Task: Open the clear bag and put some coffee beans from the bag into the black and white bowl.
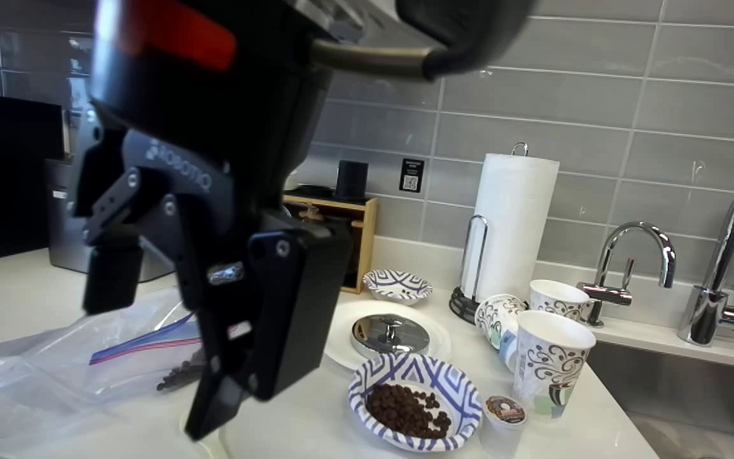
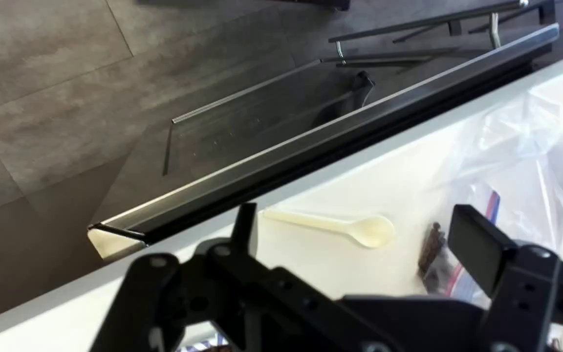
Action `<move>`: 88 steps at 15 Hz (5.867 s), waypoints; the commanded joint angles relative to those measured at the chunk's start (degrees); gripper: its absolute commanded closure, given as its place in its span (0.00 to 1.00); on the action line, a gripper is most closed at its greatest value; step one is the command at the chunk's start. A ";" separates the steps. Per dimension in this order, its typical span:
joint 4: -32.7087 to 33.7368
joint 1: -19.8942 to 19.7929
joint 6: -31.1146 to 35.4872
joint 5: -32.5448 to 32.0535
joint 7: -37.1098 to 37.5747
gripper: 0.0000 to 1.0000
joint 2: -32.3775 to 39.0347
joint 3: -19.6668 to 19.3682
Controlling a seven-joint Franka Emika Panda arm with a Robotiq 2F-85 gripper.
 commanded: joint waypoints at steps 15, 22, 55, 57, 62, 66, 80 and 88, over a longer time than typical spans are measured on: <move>15.36 5.56 4.39 24.28 -6.87 0.00 24.50 12.84; 18.10 4.87 4.65 26.69 -8.73 0.51 28.80 15.78; 22.69 2.71 7.53 26.62 -11.54 1.00 38.22 21.87; 22.68 2.72 7.91 26.48 -11.36 0.72 38.31 21.88; 22.52 2.69 9.09 26.33 -11.35 0.36 38.46 22.06; 22.36 2.80 9.04 25.97 -11.30 0.05 38.51 22.21; 22.30 3.14 8.24 22.95 -9.94 0.58 38.26 22.79; 21.85 3.77 9.48 19.52 -8.77 1.00 38.23 23.04</move>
